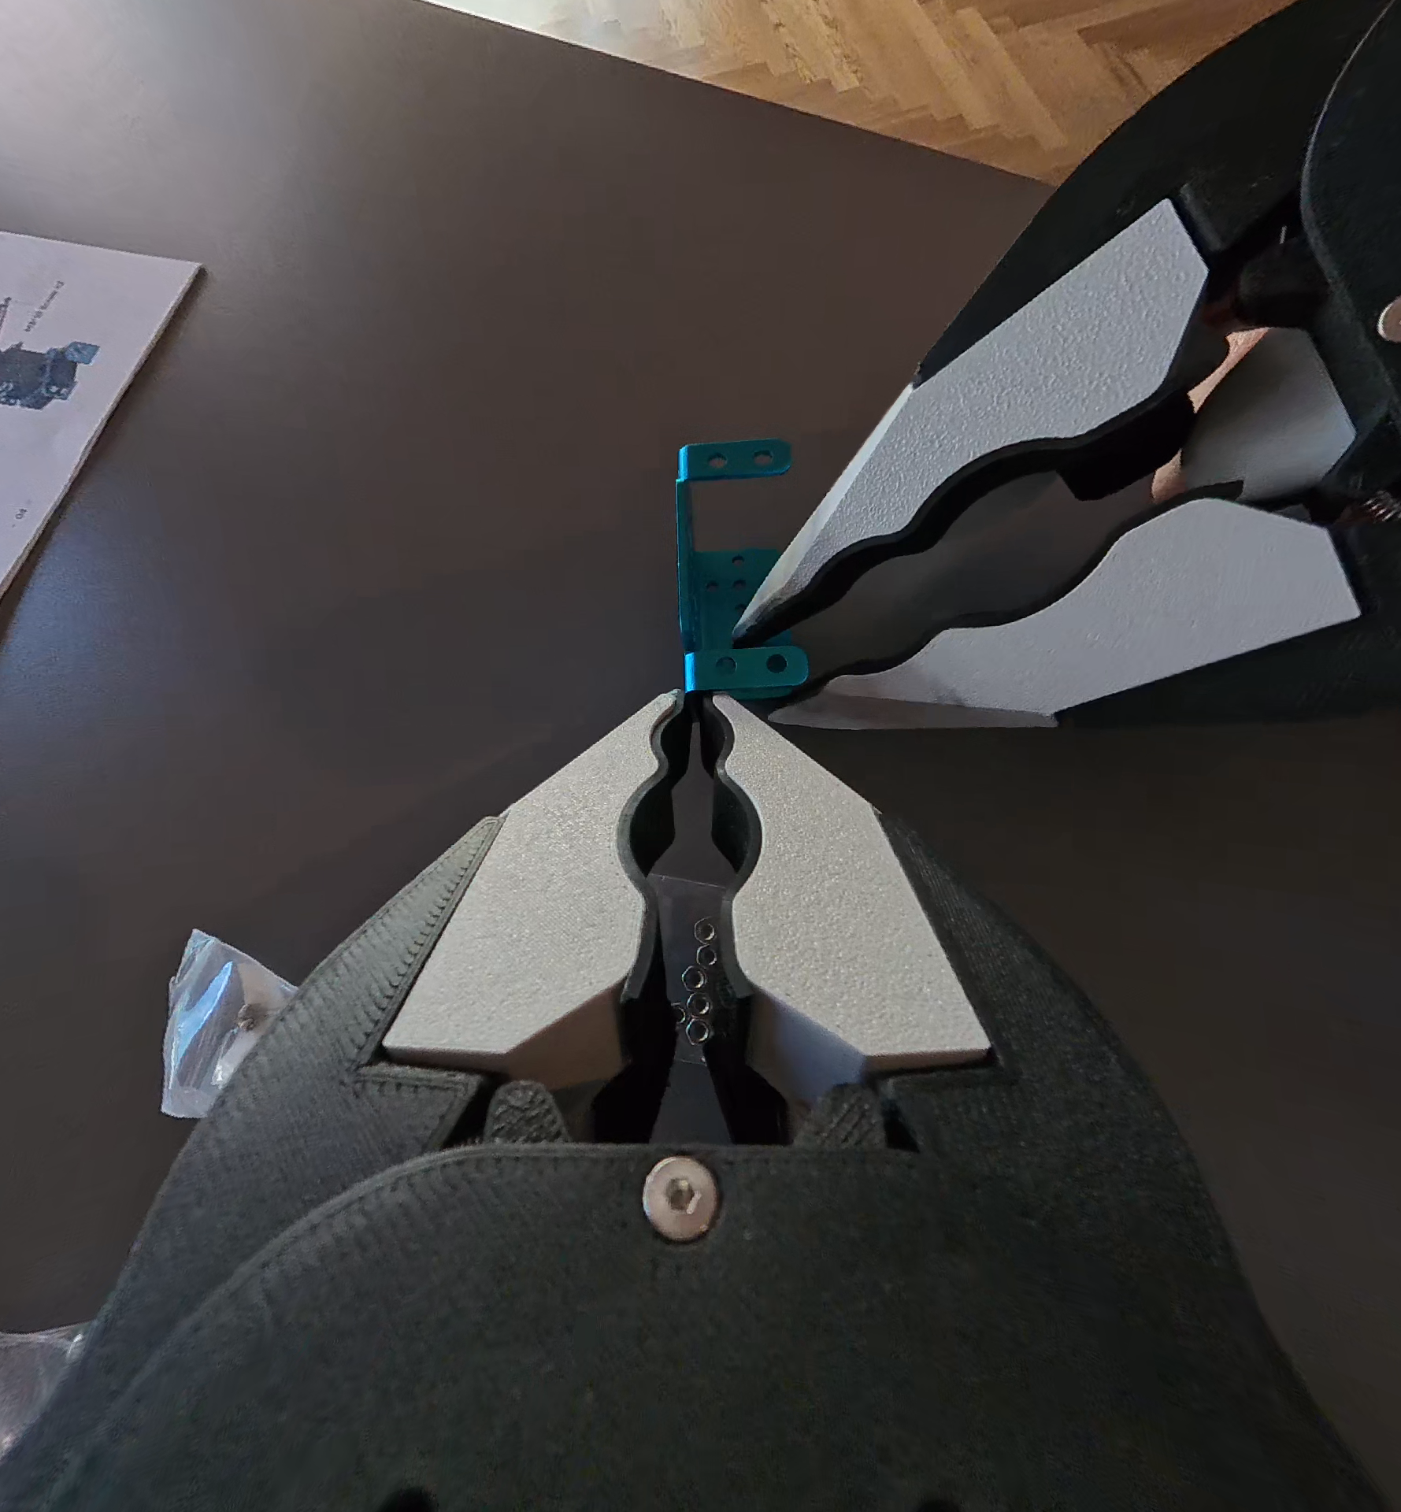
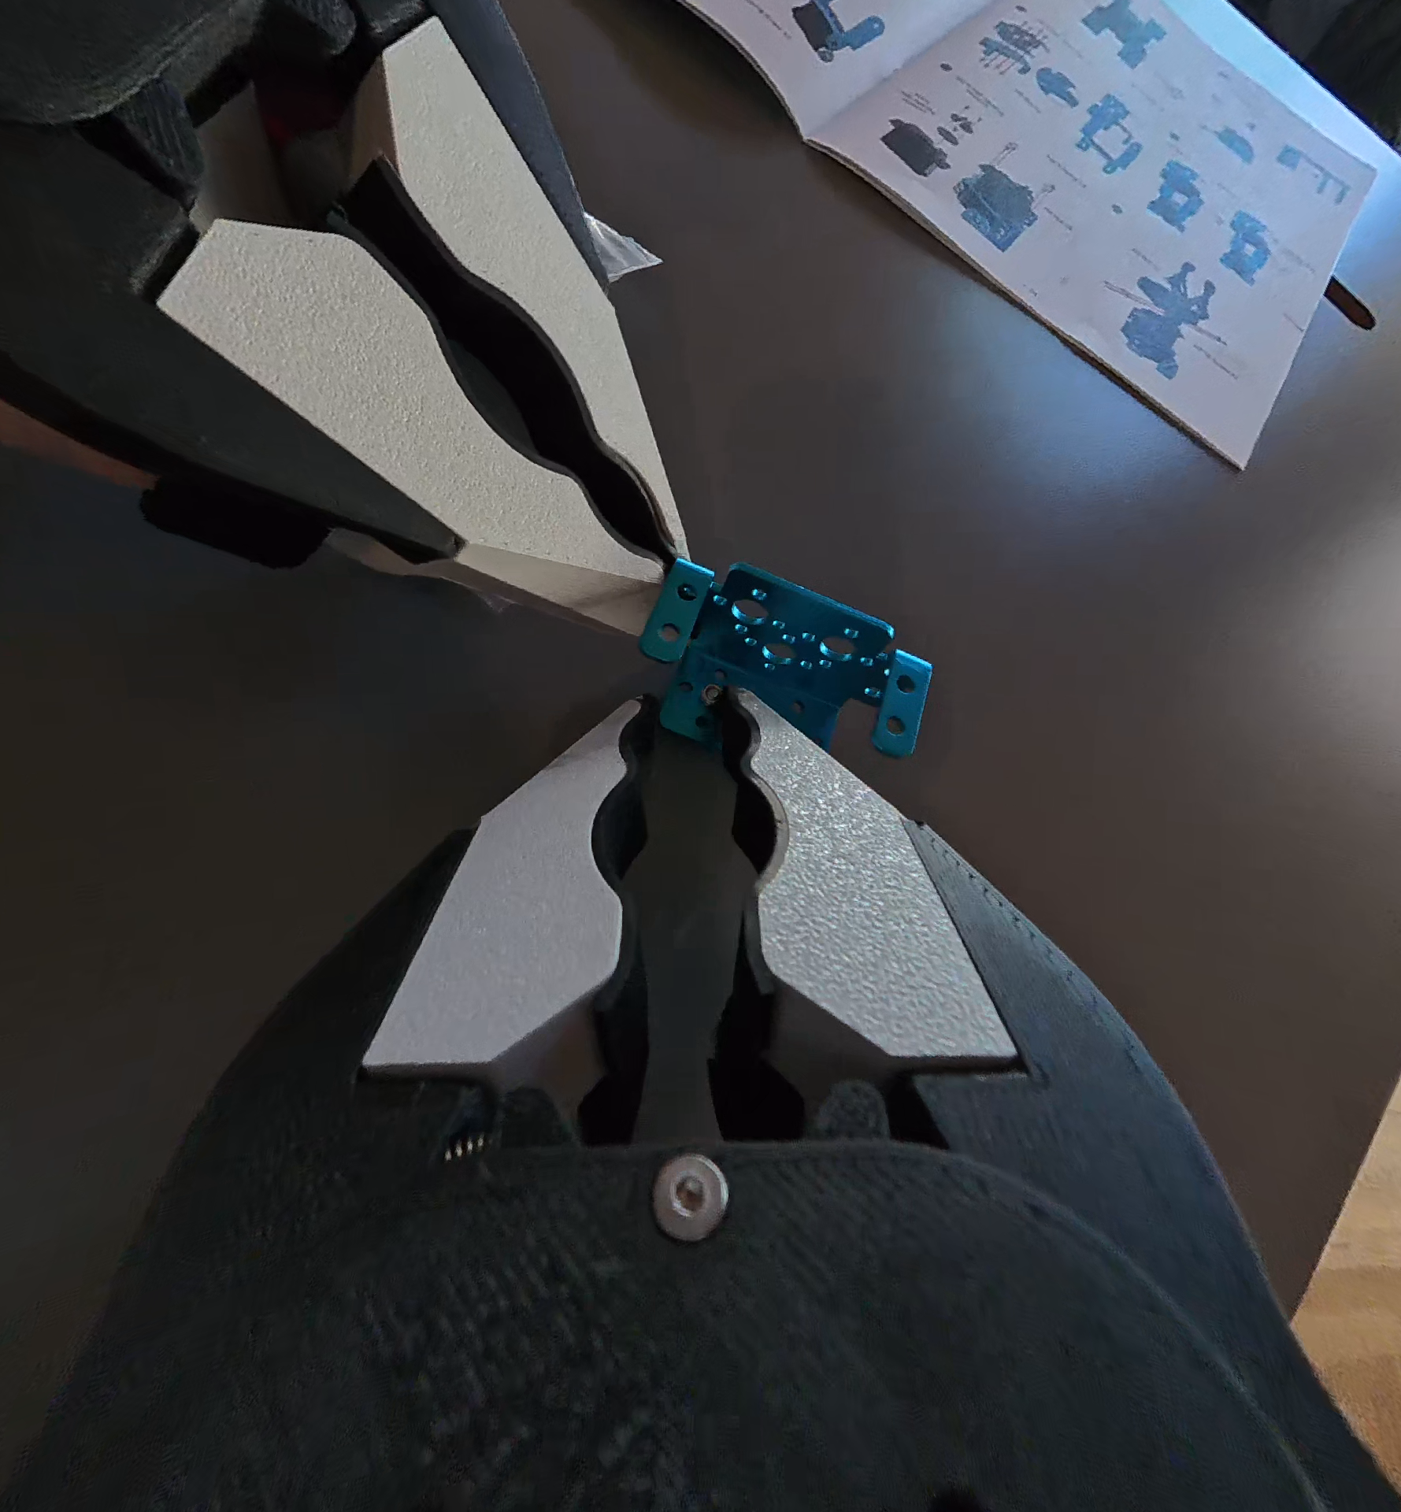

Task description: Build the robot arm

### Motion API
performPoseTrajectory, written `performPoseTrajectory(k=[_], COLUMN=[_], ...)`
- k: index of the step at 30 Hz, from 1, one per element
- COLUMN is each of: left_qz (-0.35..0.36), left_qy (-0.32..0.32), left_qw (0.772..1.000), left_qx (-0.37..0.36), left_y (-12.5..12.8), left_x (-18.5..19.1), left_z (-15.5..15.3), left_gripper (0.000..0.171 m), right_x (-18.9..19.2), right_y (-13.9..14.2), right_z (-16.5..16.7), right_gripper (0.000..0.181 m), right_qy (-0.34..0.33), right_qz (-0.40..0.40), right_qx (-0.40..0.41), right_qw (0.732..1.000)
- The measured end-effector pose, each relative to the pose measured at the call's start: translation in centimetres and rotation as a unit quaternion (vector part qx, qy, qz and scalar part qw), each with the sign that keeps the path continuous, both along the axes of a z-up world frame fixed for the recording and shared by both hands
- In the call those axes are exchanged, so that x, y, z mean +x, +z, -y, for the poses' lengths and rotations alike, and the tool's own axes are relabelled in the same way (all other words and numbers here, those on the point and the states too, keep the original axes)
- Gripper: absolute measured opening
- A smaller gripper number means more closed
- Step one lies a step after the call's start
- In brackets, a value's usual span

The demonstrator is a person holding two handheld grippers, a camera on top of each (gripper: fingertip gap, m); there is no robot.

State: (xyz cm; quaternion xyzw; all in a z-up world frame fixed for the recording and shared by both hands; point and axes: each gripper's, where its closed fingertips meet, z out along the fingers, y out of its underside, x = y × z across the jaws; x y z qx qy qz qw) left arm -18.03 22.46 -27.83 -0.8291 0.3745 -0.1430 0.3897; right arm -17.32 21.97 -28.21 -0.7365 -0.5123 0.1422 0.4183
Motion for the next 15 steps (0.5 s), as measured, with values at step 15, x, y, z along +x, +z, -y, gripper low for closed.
performPoseTrajectory(k=[15], left_qz=[-0.02], left_qy=[-0.005], left_qw=[0.999], left_qx=[0.024], left_y=[0.1], left_x=[-1.0], left_z=[-0.2], left_gripper=[0.001], right_x=[1.2], right_y=[2.0], right_z=[0.7], right_gripper=[0.019], right_qy=[0.035], right_qz=[-0.058], right_qx=[0.009], right_qw=[0.998])
